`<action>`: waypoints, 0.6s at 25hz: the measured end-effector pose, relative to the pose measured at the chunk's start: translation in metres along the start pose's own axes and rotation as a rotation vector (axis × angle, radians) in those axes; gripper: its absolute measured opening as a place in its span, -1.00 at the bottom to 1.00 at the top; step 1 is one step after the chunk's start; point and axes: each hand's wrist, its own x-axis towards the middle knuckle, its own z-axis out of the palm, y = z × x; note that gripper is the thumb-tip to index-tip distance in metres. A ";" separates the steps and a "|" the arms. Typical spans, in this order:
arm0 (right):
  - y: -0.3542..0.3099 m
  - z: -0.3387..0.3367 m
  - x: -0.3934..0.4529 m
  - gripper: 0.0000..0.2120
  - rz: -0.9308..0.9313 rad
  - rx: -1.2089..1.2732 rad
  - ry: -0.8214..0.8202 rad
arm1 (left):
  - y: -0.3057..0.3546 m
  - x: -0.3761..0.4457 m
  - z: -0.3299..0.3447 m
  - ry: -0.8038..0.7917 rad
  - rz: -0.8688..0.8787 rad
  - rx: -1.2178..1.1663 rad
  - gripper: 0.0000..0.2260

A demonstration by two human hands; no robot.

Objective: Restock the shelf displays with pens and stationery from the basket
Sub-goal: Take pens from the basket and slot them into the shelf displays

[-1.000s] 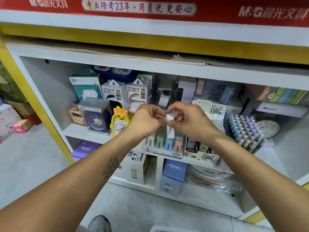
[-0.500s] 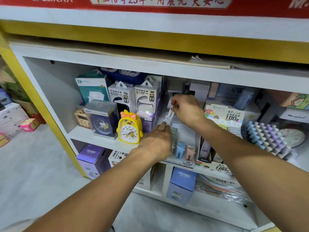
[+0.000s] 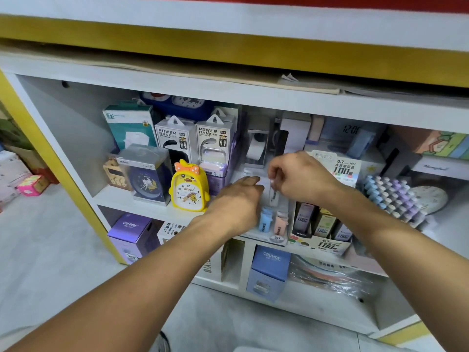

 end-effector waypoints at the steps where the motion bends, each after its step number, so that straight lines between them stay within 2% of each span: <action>1: 0.001 -0.001 -0.011 -0.89 -0.016 -0.014 -0.023 | 0.004 -0.001 0.000 0.016 0.035 -0.004 -0.64; 5: 0.001 -0.006 -0.036 -0.90 -0.066 -0.042 -0.044 | 0.011 -0.007 -0.001 -0.031 0.133 0.022 -0.71; 9: -0.001 0.001 -0.042 -0.90 -0.074 -0.081 -0.048 | 0.015 -0.013 0.002 -0.097 0.128 0.131 -0.74; 13: 0.002 0.009 -0.045 -0.93 -0.071 -0.087 0.002 | 0.016 -0.012 0.002 -0.100 0.122 0.123 -0.74; 15: 0.002 0.009 -0.046 -0.92 -0.071 -0.137 -0.024 | 0.016 -0.011 0.002 -0.108 0.124 0.120 -0.73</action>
